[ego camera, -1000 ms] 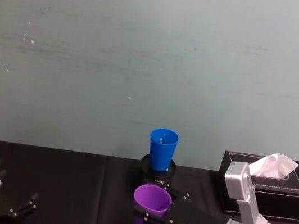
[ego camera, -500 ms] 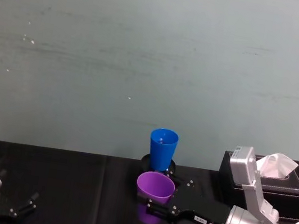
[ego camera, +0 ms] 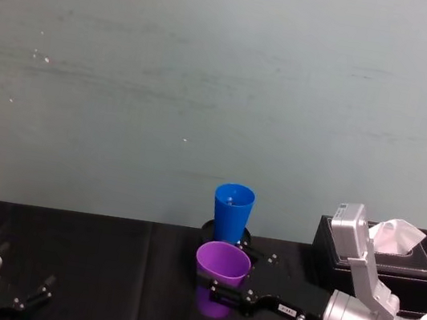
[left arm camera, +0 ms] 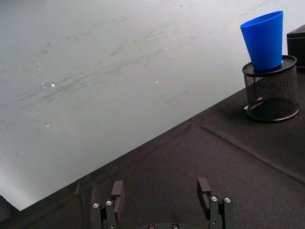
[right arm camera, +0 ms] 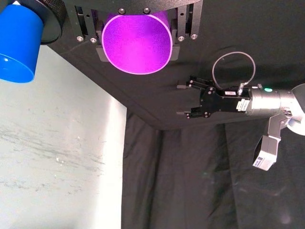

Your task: Pick up one cup with a gripper and tap it against the other cup.

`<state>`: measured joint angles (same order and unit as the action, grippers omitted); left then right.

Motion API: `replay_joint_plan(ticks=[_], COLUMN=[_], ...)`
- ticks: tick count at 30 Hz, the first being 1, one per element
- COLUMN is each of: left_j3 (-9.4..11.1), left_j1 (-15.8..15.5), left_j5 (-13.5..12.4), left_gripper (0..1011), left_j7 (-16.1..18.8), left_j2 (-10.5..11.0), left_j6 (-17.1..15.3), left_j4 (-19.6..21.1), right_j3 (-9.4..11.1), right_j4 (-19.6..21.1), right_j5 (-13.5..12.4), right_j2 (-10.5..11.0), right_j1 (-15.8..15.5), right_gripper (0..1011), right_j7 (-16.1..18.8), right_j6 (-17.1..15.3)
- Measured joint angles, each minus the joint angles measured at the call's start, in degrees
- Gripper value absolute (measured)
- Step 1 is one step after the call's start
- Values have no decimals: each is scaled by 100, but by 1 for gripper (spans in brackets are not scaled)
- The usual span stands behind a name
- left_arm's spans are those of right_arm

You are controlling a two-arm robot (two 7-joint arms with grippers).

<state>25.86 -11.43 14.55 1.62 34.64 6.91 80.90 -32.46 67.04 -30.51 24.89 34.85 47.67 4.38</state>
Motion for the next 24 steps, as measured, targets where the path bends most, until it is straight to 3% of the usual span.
replay_joint_plan(ticks=[24], left_j3=[0], left_j1=[0], left_j5=[0], left_gripper=[1000], left_j7=[0], left_j2=[0], left_j6=[0], left_j4=[0], right_j3=[11], right_j4=[-12], right_j5=[18], right_j2=[-10], right_j1=[-2], right_gripper=[754], right_j7=[6], right_j6=[15])
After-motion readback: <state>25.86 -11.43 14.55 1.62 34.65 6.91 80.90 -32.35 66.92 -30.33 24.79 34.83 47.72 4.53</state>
